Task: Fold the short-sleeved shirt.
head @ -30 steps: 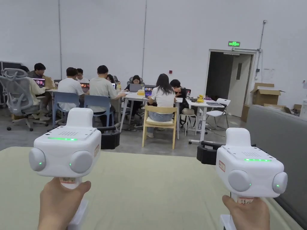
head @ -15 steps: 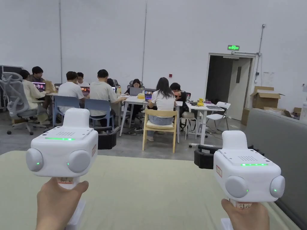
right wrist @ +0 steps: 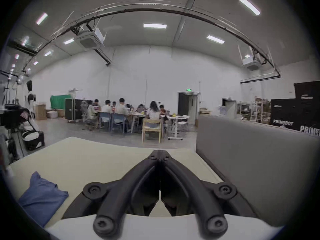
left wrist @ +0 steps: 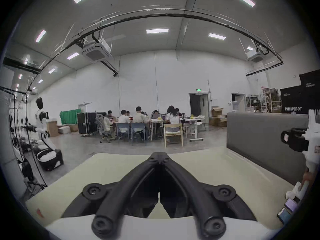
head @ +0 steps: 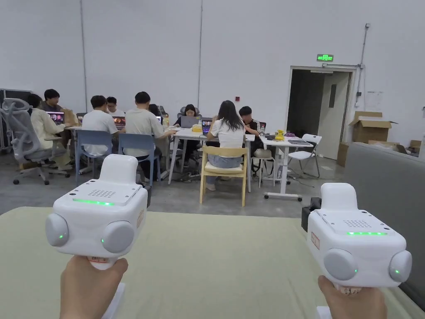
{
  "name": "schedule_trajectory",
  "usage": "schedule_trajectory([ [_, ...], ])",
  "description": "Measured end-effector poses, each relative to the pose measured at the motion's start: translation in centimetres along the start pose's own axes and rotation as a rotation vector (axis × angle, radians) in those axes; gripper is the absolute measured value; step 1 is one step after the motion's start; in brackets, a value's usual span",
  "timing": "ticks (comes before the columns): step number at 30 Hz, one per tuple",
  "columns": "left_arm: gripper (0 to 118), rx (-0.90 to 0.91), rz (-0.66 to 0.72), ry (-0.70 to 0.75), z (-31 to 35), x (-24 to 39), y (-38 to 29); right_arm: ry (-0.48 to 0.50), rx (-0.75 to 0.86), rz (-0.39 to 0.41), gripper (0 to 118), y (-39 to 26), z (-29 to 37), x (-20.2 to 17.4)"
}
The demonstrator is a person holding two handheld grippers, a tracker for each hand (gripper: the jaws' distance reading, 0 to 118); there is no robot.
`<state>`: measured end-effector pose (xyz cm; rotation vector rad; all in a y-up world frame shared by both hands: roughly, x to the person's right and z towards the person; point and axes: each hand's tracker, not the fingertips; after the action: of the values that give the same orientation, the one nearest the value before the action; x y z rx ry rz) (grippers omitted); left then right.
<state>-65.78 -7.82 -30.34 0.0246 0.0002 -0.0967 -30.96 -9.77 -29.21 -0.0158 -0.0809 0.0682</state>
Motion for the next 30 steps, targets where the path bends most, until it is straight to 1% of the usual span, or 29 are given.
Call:
schedule_trajectory([
  [2, 0, -0.005, -0.014, 0.019, -0.1, 0.1, 0.2, 0.034, 0.004, 0.005, 3, -0.3, 0.0, 0.1],
  [4, 0, -0.013, 0.005, 0.016, 0.0, -0.5, -0.1, 0.077, 0.005, 0.003, 3, -0.2, 0.2, -0.5],
  [8, 0, -0.039, 0.042, 0.076, 0.9, -2.9, -0.8, 0.146, 0.012, -0.009, 3, 0.0, 0.2, -3.8],
  [11, 0, -0.062, 0.028, 0.160, 2.7, -6.5, -1.2, 0.233, 0.017, 0.007, 3, 0.1, 0.1, -8.5],
  [14, 0, -0.075, 0.068, 0.263, 5.9, -11.9, -1.6, 0.350, 0.020, -0.010, 3, 0.1, 0.3, -15.3],
  [15, 0, -0.087, 0.069, 0.298, 6.9, -13.7, -1.8, 0.391, 0.010, -0.022, 3, 0.2, 0.4, -17.4],
  [16, 0, -0.093, 0.052, 0.356, 8.3, -15.7, -2.0, 0.458, 0.005, -0.041, 3, 0.3, 0.6, -19.8],
  [17, 0, -0.101, 0.035, 0.401, 9.9, -17.7, -2.0, 0.500, 0.005, -0.068, 3, 0.3, 1.2, -22.7],
  [19, 0, -0.115, 0.009, 0.476, 12.5, -20.6, -2.3, 0.575, 0.002, -0.096, 3, 0.2, 2.0, -26.9],
  [22, 0, -0.149, -0.028, 0.558, 15.9, -24.0, -2.9, 0.650, -0.010, -0.080, 3, 0.0, 3.1, -31.4],
  [23, 0, -0.155, -0.032, 0.584, 16.7, -24.9, -3.2, 0.682, -0.011, -0.087, 3, -0.2, 3.3, -32.7],
  [27, 0, -0.186, -0.007, 0.604, 17.4, -26.9, -5.2, 0.698, -0.022, -0.069, 3, -1.1, 3.4, -34.8],
  [29, 0, -0.231, 0.009, 0.576, 16.5, -27.0, -6.7, 0.698, -0.032, -0.054, 3, -1.6, 3.1, -35.1],
  [30, 0, -0.264, -0.010, 0.555, 15.7, -26.5, -7.6, 0.694, -0.039, -0.047, 3, -1.9, 2.7, -35.1],
])
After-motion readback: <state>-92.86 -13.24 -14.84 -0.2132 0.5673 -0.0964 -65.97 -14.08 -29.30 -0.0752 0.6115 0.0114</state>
